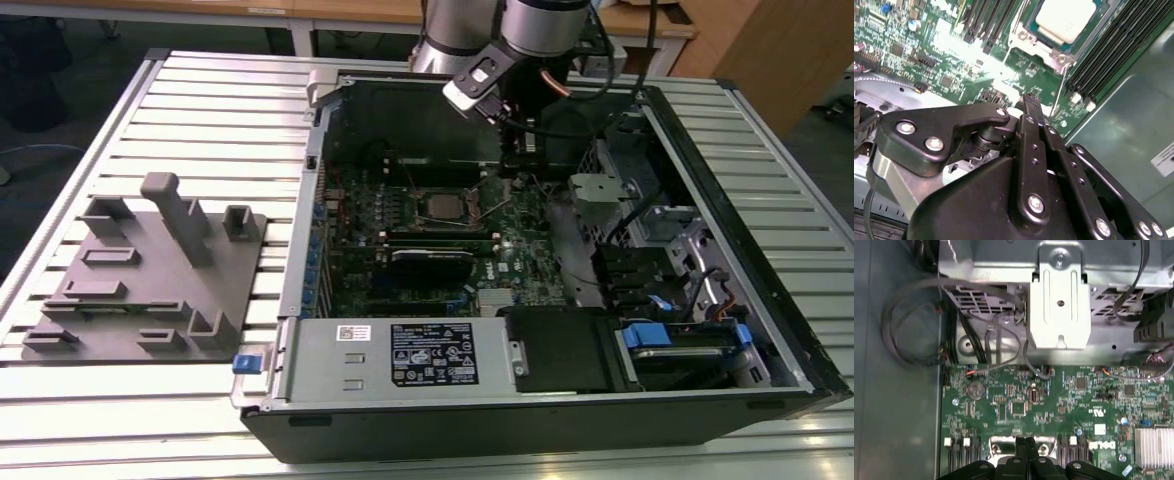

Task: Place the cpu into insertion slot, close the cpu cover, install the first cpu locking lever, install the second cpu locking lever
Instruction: 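Close the cpu cover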

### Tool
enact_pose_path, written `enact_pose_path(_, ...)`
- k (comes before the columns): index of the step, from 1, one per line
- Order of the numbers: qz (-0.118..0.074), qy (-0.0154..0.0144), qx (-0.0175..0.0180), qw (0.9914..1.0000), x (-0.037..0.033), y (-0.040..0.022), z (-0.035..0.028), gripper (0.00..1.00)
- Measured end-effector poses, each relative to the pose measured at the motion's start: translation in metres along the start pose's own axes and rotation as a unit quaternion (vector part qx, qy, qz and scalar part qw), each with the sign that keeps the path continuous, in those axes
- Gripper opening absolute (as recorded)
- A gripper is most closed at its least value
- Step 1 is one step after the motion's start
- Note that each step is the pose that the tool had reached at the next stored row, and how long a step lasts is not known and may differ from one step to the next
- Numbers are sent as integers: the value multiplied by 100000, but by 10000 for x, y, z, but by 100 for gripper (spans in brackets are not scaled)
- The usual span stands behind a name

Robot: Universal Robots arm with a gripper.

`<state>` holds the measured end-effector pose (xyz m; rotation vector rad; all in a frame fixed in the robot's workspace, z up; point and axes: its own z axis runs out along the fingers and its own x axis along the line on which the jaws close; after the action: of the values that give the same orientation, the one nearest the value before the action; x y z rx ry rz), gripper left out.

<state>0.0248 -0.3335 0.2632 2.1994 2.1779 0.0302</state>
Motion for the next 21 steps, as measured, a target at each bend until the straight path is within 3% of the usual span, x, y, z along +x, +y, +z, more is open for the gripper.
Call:
enact_pose_path(12,1,1,-2,100000,3,213,12,10)
enact_pose_path(21,-4,-23,0,100000,3,218,38,10)
